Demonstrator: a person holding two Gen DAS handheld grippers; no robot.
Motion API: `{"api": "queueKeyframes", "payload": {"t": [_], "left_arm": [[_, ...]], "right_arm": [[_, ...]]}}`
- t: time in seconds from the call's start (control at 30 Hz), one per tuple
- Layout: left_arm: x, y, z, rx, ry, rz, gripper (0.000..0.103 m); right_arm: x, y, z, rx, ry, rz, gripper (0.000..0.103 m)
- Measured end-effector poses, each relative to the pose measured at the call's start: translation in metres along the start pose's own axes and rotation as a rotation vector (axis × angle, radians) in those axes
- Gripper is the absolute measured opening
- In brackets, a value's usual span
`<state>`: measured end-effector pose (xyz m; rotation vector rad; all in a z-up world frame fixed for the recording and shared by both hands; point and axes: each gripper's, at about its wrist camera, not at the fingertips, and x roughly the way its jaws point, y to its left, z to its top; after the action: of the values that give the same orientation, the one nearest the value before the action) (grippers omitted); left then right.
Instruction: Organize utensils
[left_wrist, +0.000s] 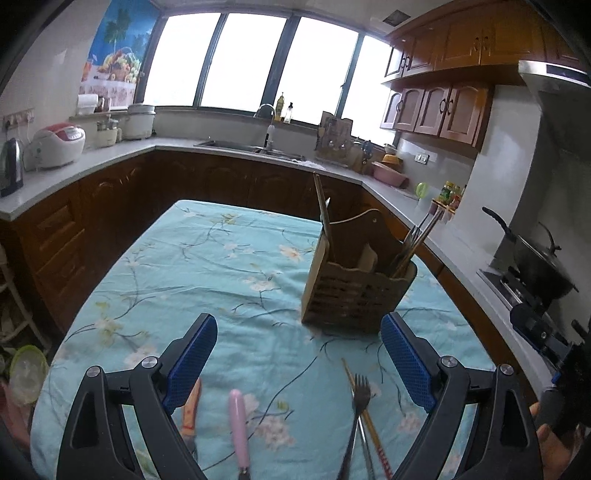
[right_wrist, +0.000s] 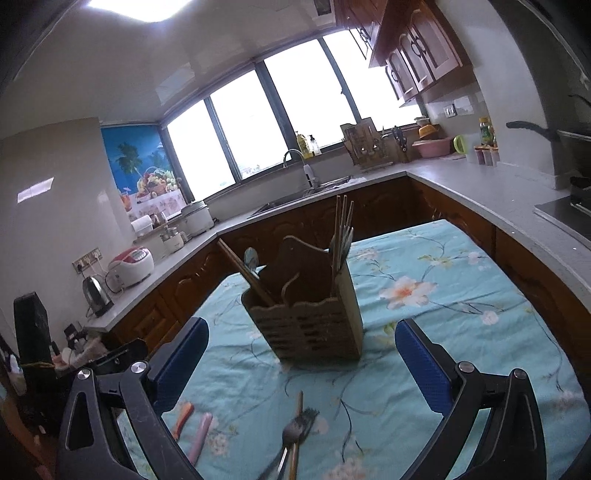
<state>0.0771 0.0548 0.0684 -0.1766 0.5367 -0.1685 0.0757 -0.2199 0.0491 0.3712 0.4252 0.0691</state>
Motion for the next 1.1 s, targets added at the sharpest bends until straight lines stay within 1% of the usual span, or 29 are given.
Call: {"api": "queueKeyframes", "payload": {"t": [0.27,0.43,0.5,0.57,0.73,0.97,1.1], "left_arm": [[-0.030,-0.015,-0.025,0.089,-0.026,0.039,0.095],[-0.054,-0.019,-0.028,0.113,-0.068,0.049,0.099],[-0.063,-0.021,-0.030,0.131,-0.091,0.062,0.102],[-0.069,-0.023,-0.034,0.148,-0.110,0.075,0.102],[-0.063,-0.022,-0.050,0.155,-0.104,0.104,0.102],[-0.054,-0.024,-0.069,0.181,-0.137,0.154,0.102],[-0.049,-0.022,-0.074,0.179,-0.137,0.156,0.102]], "right_arm": [[-0.029,0.014,-0.020,-0.104,-0.037,-0.038,0.102],[-0.047,0.029,-0.026,-0.180,-0.090,-0.069,0.103],[-0.054,0.034,-0.028,-0.205,-0.114,-0.083,0.103],[-0.059,0.038,-0.029,-0.227,-0.134,-0.087,0.103],[-0.056,0.036,-0.037,-0.223,-0.118,-0.089,0.103],[-0.047,0.023,-0.058,-0.198,-0.090,-0.111,0.103],[-0.047,0.024,-0.066,-0.206,-0.086,-0.119,0.103]]}}
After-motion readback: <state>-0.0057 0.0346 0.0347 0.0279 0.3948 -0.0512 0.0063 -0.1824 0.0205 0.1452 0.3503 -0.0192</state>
